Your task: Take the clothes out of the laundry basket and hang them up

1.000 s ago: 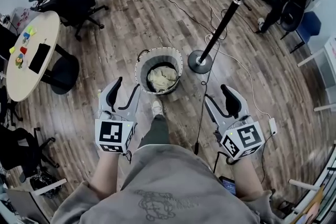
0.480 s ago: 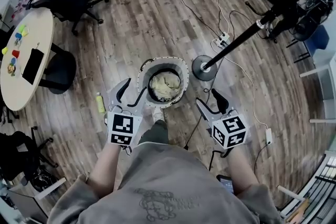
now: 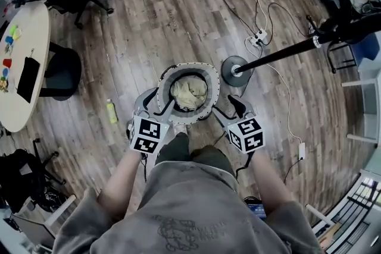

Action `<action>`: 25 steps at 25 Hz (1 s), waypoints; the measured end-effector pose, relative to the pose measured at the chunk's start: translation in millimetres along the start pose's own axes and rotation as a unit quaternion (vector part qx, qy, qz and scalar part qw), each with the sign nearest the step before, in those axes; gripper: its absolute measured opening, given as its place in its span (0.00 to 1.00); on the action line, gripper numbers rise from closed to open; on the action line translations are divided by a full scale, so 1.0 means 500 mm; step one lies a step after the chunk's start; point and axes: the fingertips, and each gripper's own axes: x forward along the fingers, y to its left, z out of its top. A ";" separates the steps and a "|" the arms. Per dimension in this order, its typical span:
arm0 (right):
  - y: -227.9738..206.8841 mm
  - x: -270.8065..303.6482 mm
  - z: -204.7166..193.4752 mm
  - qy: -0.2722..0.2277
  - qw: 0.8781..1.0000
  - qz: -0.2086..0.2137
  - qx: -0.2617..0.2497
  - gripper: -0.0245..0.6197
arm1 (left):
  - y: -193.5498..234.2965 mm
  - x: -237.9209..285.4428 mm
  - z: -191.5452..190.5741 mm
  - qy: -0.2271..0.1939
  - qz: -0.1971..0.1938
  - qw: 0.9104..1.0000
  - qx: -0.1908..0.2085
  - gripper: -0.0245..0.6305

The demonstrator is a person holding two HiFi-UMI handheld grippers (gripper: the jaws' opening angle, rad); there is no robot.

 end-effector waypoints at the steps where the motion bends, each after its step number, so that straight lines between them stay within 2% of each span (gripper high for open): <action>1: -0.003 0.018 -0.008 0.010 1.000 0.002 -0.002 0.50 | 0.002 0.015 -0.011 0.006 -0.004 1.000 -0.003 0.38; 6: -0.020 0.097 -0.060 0.065 0.997 0.016 -0.025 0.50 | 0.001 0.077 -0.071 0.036 -0.013 0.999 -0.034 0.38; 13: -0.061 0.229 -0.123 0.123 0.990 0.031 -0.057 0.51 | -0.016 0.164 -0.169 0.098 -0.016 0.992 -0.074 0.39; 16: -0.075 0.285 -0.150 0.142 0.986 0.048 -0.070 0.51 | -0.019 0.201 -0.200 0.120 -0.008 0.989 -0.084 0.39; 20: -0.105 0.360 -0.190 0.159 0.985 0.065 -0.033 0.50 | -0.019 0.252 -0.252 0.148 0.008 0.983 -0.110 0.39; 25: -0.129 0.447 -0.245 0.193 0.974 0.089 -0.080 0.49 | -0.022 0.328 -0.320 0.179 0.025 0.973 -0.141 0.39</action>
